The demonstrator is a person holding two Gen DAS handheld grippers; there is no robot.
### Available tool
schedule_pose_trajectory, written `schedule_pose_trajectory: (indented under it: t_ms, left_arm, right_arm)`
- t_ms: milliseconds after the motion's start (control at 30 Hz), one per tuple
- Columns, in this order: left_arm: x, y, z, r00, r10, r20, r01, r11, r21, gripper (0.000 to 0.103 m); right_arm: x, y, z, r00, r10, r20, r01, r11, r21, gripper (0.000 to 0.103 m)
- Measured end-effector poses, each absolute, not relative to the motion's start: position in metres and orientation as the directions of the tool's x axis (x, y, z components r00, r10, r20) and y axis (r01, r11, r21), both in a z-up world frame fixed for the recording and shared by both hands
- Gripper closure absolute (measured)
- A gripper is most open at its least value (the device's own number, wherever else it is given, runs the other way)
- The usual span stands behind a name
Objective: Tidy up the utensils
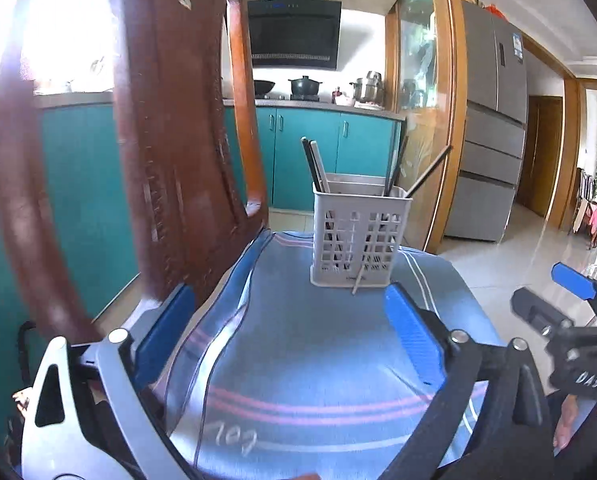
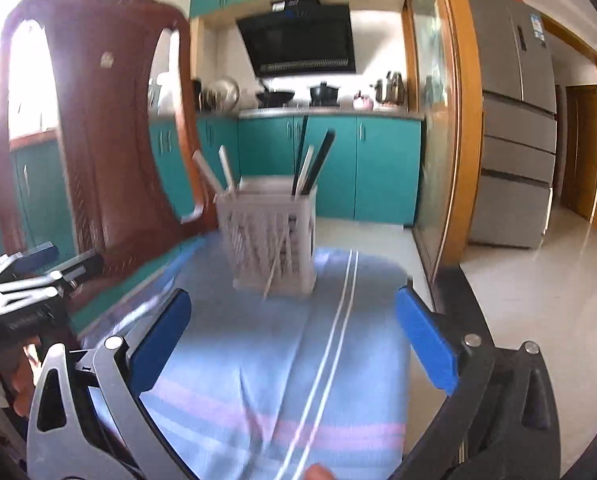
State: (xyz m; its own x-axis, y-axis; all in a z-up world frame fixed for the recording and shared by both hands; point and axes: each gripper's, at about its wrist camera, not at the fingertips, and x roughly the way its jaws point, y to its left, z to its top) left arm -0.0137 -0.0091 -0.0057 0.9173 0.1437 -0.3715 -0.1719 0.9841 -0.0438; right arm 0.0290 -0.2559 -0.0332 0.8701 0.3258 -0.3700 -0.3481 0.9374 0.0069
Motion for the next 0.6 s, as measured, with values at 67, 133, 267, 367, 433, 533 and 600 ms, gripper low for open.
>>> schedule_pose_trajectory:
  t_ms: [67,133,267,367,433,533,600]
  left_arm:
    - [-0.028,-0.014,-0.005,0.914,0.148,-0.378,-0.164,0.986,-0.01,0.004]
    - [-0.037,-0.017,-0.003,0.913,0.15,-0.38,-0.158,0.987,0.013,0.004]
    - [-0.055,-0.015,0.01,0.923,0.139,-0.358,-0.154,0.988,-0.013,0.004]
    - [-0.06,-0.016,0.018,0.927,0.136,-0.349,-0.153,0.988,-0.022,0.004]
    - [-0.061,-0.015,0.019,0.928,0.135,-0.347,-0.153,0.988,-0.024,0.004]
    - [-0.064,-0.017,0.021,0.928,0.138,-0.345,-0.156,0.988,-0.024,0.004]
    - [-0.065,-0.018,0.02,0.928,0.138,-0.346,-0.155,0.988,-0.021,0.004]
  right_arm:
    - [0.014,-0.252,-0.03,0.874,0.316,-0.37,-0.348,0.937,-0.023,0.003]
    - [0.001,-0.247,-0.024,0.881,0.306,-0.361,-0.346,0.937,-0.051,0.003]
    - [-0.017,-0.245,-0.017,0.893,0.289,-0.345,-0.331,0.941,-0.068,0.003]
    - [-0.026,-0.246,-0.013,0.9,0.28,-0.335,-0.32,0.945,-0.07,0.003]
    - [-0.031,-0.249,-0.01,0.902,0.275,-0.332,-0.314,0.947,-0.068,0.003]
    - [-0.034,-0.251,-0.007,0.906,0.266,-0.329,-0.303,0.951,-0.065,0.003]
    - [-0.035,-0.252,-0.006,0.908,0.26,-0.327,-0.296,0.953,-0.065,0.003]
